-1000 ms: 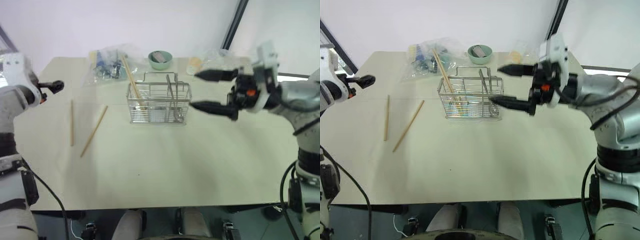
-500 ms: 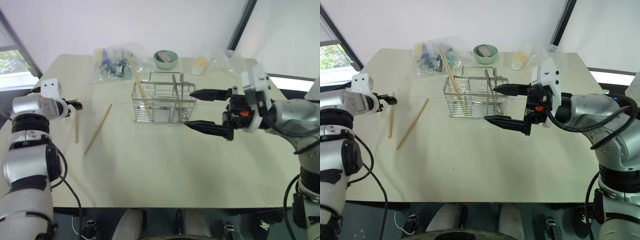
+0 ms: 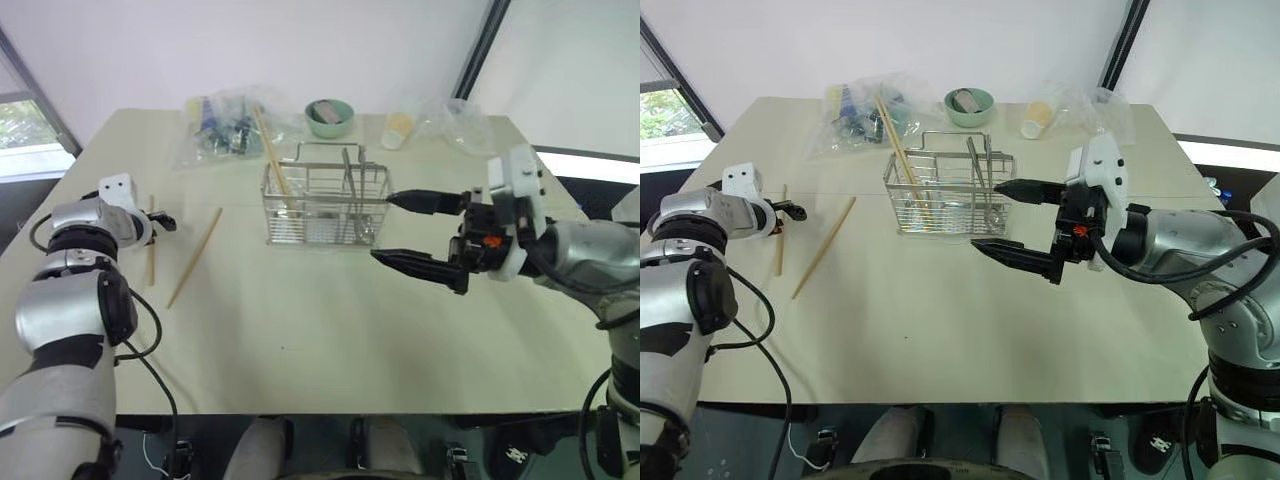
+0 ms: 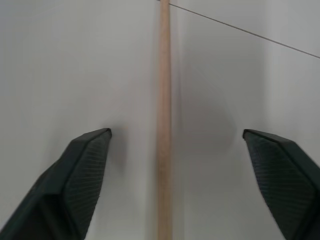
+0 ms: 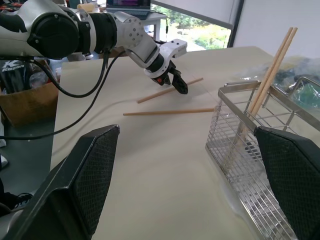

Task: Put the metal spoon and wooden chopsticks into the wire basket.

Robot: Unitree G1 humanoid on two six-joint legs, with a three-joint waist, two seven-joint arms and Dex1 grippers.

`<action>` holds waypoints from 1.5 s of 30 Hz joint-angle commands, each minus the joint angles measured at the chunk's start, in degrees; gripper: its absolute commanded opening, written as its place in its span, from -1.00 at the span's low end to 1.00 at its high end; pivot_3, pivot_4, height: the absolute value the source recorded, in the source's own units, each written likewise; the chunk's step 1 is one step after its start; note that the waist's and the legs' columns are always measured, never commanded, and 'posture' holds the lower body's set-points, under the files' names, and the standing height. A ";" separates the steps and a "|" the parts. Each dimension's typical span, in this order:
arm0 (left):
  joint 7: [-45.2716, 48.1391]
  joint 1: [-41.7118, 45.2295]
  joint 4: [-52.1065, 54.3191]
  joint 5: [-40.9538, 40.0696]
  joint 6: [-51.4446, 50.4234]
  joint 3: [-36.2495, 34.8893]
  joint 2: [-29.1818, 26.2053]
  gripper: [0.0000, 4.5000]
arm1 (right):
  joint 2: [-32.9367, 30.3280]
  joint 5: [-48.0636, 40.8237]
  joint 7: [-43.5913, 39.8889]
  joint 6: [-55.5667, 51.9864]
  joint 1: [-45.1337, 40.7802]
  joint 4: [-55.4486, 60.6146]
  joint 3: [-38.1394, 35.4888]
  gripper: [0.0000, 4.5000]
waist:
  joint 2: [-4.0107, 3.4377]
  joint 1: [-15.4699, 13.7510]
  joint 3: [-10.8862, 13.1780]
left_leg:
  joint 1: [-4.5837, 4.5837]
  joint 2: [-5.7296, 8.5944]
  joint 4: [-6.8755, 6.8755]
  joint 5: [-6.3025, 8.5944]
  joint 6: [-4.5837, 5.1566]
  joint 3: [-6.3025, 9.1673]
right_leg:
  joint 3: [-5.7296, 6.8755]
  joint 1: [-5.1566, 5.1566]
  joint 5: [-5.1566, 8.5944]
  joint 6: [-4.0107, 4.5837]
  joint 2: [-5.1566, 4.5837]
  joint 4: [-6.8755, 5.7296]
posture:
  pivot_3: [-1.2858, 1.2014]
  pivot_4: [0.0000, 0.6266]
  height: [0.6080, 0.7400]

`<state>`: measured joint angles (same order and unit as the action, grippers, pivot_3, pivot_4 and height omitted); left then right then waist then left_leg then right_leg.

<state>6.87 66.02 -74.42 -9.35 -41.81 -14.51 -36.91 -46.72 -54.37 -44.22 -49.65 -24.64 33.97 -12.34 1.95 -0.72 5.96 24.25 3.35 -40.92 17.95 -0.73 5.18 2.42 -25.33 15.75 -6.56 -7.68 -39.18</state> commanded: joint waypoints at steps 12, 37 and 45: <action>-3.04 1.27 -0.08 -0.84 1.31 -4.48 -0.44 -0.98 | -2.01 -1.92 0.77 1.43 1.29 1.48 -3.01 1.00 | 0.04 -0.10 -0.04 | 0.02 0.02 -0.05 0.00 0.00 -0.01 | 0.00 0.06 -0.07 -0.13 -0.02 0.02 | 0.03 -0.52 -0.59; 17.76 -3.71 63.00 -26.72 6.43 -2.30 17.49 -0.98 | -0.30 -3.97 7.88 1.41 4.75 2.79 -4.03 1.00 | -0.17 0.13 -0.05 | -0.13 -0.02 -0.06 -0.12 -0.20 -0.03 | -0.03 0.25 -0.08 -0.08 -0.01 0.10 | 0.03 -0.52 -0.59; 17.48 -11.06 65.98 -23.97 11.09 1.05 21.06 -0.98 | -0.53 -5.28 10.19 1.06 5.44 3.45 -5.28 1.00 | -0.17 -0.05 -0.05 | -0.08 -0.08 -0.09 -0.14 -0.18 -0.03 | -0.01 0.24 -0.12 0.00 0.06 0.13 | 0.03 -0.52 -0.59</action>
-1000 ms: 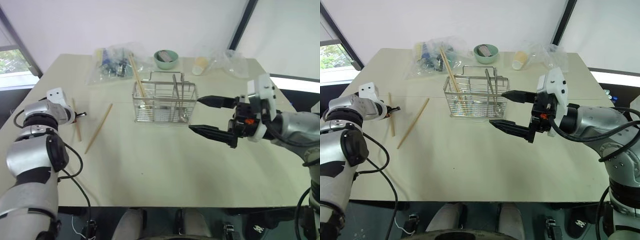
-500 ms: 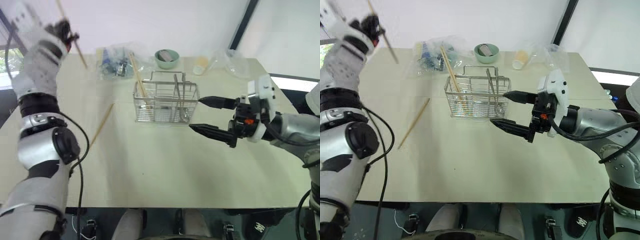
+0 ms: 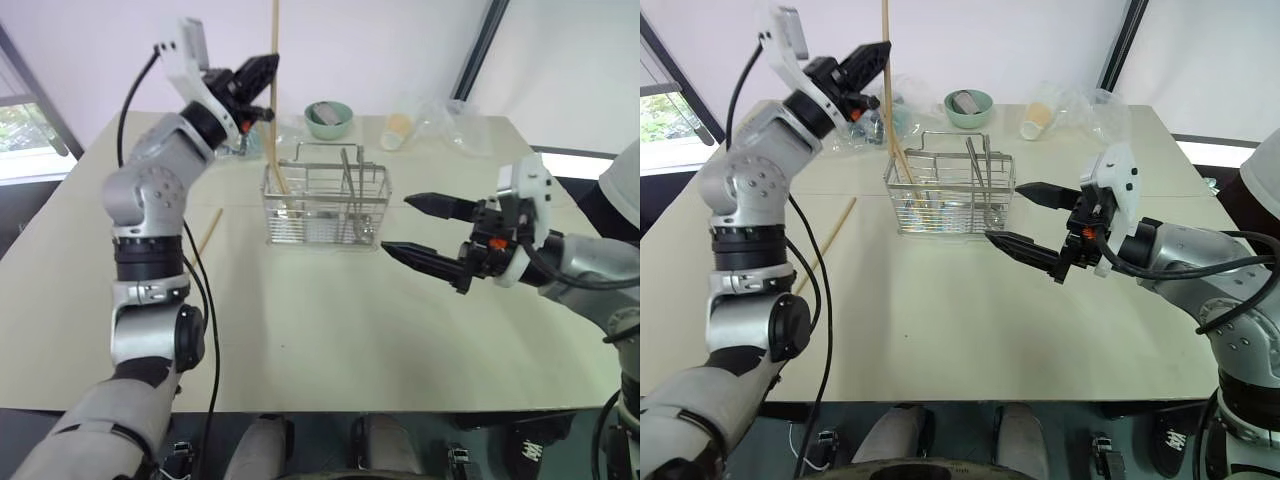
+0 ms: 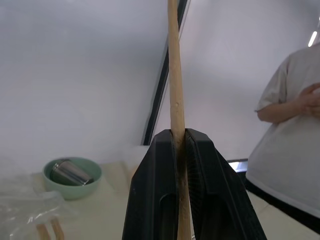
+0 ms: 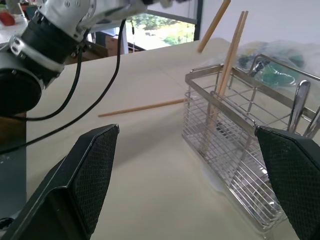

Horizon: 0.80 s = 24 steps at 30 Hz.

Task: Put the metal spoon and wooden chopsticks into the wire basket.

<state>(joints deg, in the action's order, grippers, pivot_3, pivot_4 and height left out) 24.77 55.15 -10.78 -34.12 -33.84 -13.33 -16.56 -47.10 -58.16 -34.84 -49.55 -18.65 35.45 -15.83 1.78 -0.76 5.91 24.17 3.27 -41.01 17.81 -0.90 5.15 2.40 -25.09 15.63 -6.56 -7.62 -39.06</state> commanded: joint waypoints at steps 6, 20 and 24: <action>-0.41 -3.12 1.49 5.20 10.45 2.30 3.16 -0.98 | -0.09 -2.63 2.44 0.61 -1.58 1.60 -1.40 1.00 | 0.00 -0.07 0.00 | 0.12 0.04 0.00 0.00 0.00 -0.03 | 0.00 0.00 0.00 0.00 -0.04 0.05 | 0.03 -0.52 -0.59; 0.68 -6.52 0.75 7.83 14.98 4.25 6.70 0.20 | -1.02 -4.41 3.94 0.26 -2.60 0.31 -1.44 1.00 | 0.00 -0.02 0.00 | 0.09 0.02 0.00 0.01 0.02 -0.01 | 0.02 0.00 0.01 0.01 -0.02 0.14 | 0.03 -0.52 -0.59; 0.04 -7.16 3.43 6.97 12.97 3.98 6.40 0.98 | -0.71 -4.11 3.73 0.53 -2.62 -0.39 -1.18 1.00 | 0.00 -0.02 0.00 | 0.10 0.02 0.00 0.00 0.02 -0.01 | 0.03 0.00 0.01 0.01 -0.01 0.15 | 0.03 -0.52 -0.59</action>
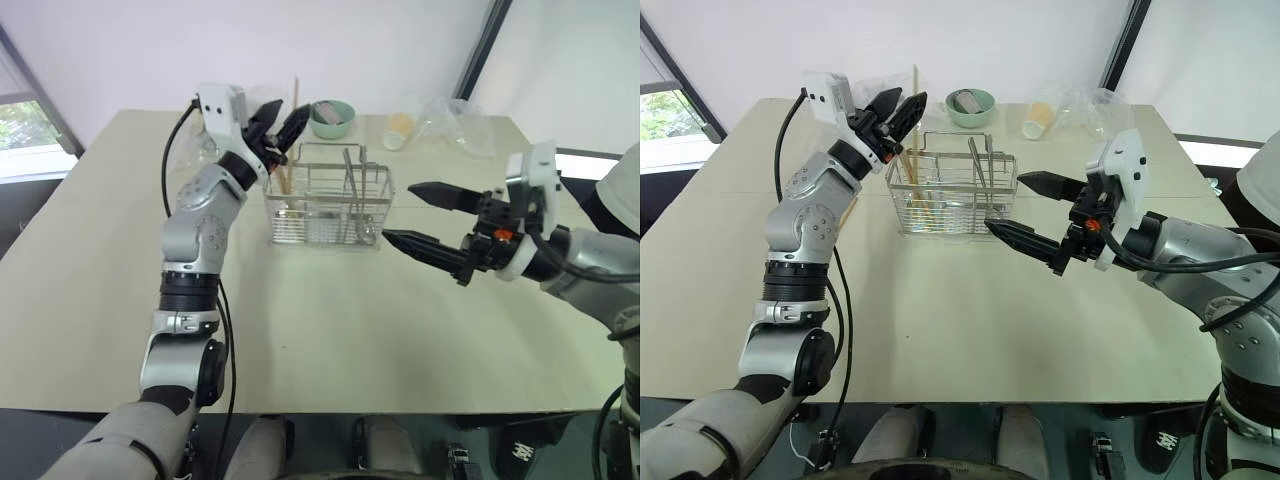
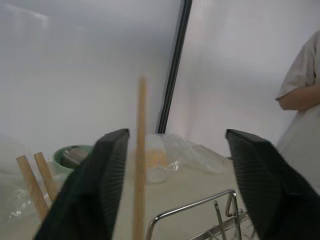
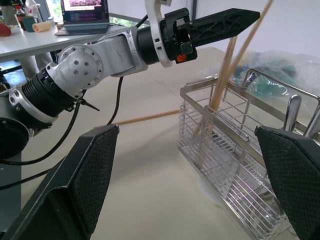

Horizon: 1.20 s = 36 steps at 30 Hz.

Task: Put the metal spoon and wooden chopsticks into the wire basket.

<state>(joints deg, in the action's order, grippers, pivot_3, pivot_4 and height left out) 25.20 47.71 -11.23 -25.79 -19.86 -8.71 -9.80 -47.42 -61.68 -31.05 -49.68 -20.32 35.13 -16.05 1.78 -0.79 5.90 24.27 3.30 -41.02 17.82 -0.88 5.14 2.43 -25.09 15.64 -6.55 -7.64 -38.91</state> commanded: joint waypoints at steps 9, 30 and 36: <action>0.10 9.34 4.89 -5.76 -15.65 -5.42 -14.30 0.98 | 0.61 1.16 -1.03 1.55 -2.01 -1.73 1.12 1.00 | -0.04 0.17 0.07 | -0.03 -0.02 0.05 0.00 0.01 0.03 | 0.02 -0.07 0.00 0.00 0.06 -0.08 | 0.03 -0.52 -0.59; 16.34 14.16 -33.93 19.21 -31.61 21.97 -30.18 0.98 | -0.44 13.62 -10.75 8.61 2.96 -0.81 5.43 1.00 | 0.01 -0.03 0.37 | -0.53 0.02 0.35 0.07 0.09 0.06 | 0.05 0.39 0.09 -0.14 -0.02 -0.05 | 0.03 -0.52 -0.59; 16.27 16.60 -45.86 23.05 -25.65 21.76 -24.75 0.98 | 0.28 12.61 -8.92 7.86 4.14 0.84 4.56 1.00 | 0.10 0.05 0.35 | 0.01 0.01 0.23 0.07 0.09 0.05 | 0.03 -0.14 0.07 -0.14 -0.03 -0.08 | 0.03 -0.52 -0.59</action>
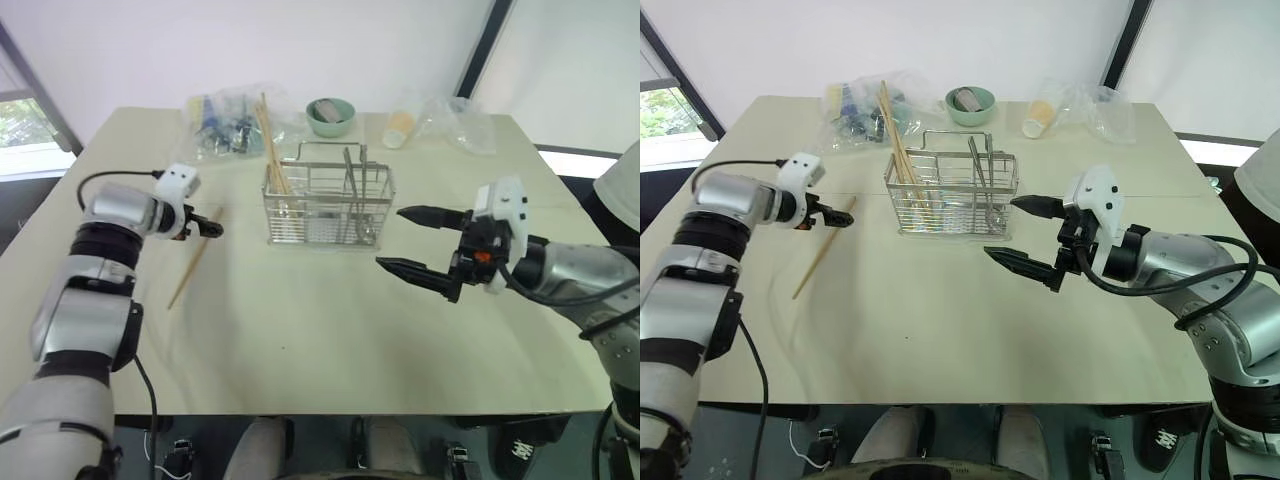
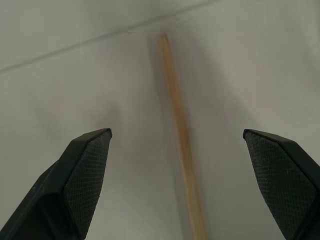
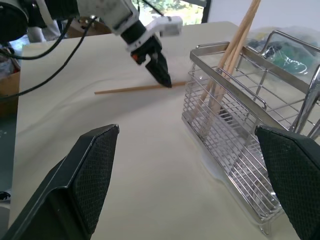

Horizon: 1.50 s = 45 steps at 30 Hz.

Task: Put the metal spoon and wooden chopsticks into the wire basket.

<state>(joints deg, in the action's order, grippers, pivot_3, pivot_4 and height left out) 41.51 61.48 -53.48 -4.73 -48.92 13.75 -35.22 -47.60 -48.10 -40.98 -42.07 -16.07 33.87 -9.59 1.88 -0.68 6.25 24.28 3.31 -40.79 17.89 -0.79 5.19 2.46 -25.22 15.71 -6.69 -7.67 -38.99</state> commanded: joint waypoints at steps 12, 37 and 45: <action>-1.69 5.55 -14.37 5.17 10.24 -4.63 4.81 -0.28 | 0.42 -4.00 4.26 -1.79 0.71 3.62 -4.02 1.00 | -0.07 -0.16 -0.11 | -0.06 0.00 -0.10 0.00 0.00 0.00 | 0.02 0.09 -0.01 0.00 -0.04 0.00 | 0.03 -0.52 -0.59; -26.82 13.03 23.27 -24.19 23.74 -42.40 11.34 -0.99 | -1.23 -6.04 3.55 -4.39 -1.97 2.08 -3.71 1.00 | 0.03 -0.22 -0.05 | 0.09 0.00 -0.18 -0.02 -0.07 -0.01 | 0.03 0.07 -0.03 -0.02 -0.06 0.01 | 0.03 -0.52 -0.59; -25.26 7.07 35.94 -25.53 22.46 -34.36 20.81 -0.99 | -1.31 -6.87 4.58 -5.26 -1.95 2.63 -4.42 1.00 | 0.02 -0.02 -0.05 | -0.27 0.00 -0.22 -0.02 -0.06 -0.01 | 0.02 0.39 -0.03 -0.02 -0.01 0.02 | 0.03 -0.52 -0.59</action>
<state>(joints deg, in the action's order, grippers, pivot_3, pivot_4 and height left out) 15.57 68.48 -20.00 -29.98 -27.12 -21.67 -14.17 -48.38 -54.23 -36.79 -47.55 -17.19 35.61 -11.86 1.90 -0.71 6.20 24.01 3.30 -40.99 17.87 -0.85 5.18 2.48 -24.86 15.68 -6.70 -7.66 -38.97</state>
